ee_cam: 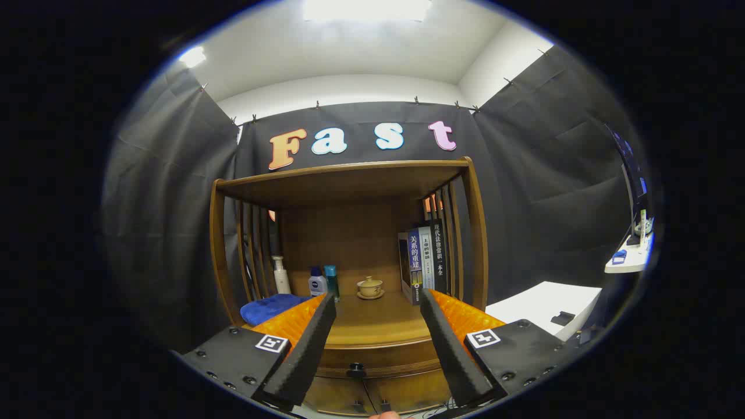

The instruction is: Pull open the drawer, take out the items inside it, and place them on the countertop above the cabinet.

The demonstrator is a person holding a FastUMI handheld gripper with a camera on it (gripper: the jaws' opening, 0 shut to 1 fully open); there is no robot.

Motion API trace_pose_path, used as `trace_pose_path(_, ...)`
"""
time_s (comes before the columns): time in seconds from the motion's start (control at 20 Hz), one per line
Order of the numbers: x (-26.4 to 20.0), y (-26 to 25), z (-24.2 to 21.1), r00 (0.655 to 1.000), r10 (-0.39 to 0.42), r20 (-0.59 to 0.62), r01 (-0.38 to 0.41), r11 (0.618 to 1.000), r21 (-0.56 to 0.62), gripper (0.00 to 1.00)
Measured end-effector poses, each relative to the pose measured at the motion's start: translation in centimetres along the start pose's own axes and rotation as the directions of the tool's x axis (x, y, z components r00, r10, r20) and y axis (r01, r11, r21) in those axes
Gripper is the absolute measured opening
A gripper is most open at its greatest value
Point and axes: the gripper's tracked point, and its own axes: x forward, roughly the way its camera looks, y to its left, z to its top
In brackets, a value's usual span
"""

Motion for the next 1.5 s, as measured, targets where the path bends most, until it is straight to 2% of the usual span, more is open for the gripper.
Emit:
trace_pose_path(0.85,0.0,0.8,-0.2,1.000,0.012,-0.010,-0.012,1.000,0.009,0.96)
trace_pose_path(1.05,1.0,1.6,-0.6,0.999,0.042,0.022,-0.042,0.999,0.027,0.96)
trace_pose_path(1.25,3.3,1.6,-4.0,0.999,0.045,-0.006,-0.045,0.997,0.061,0.96)
trace_pose_path(1.4,4.5,1.6,-5.6,0.999,0.032,0.024,-0.034,0.998,0.050,0.97)
trace_pose_path(1.5,5.0,2.3,-7.7,0.998,0.060,0.003,-0.060,0.998,0.034,0.98)
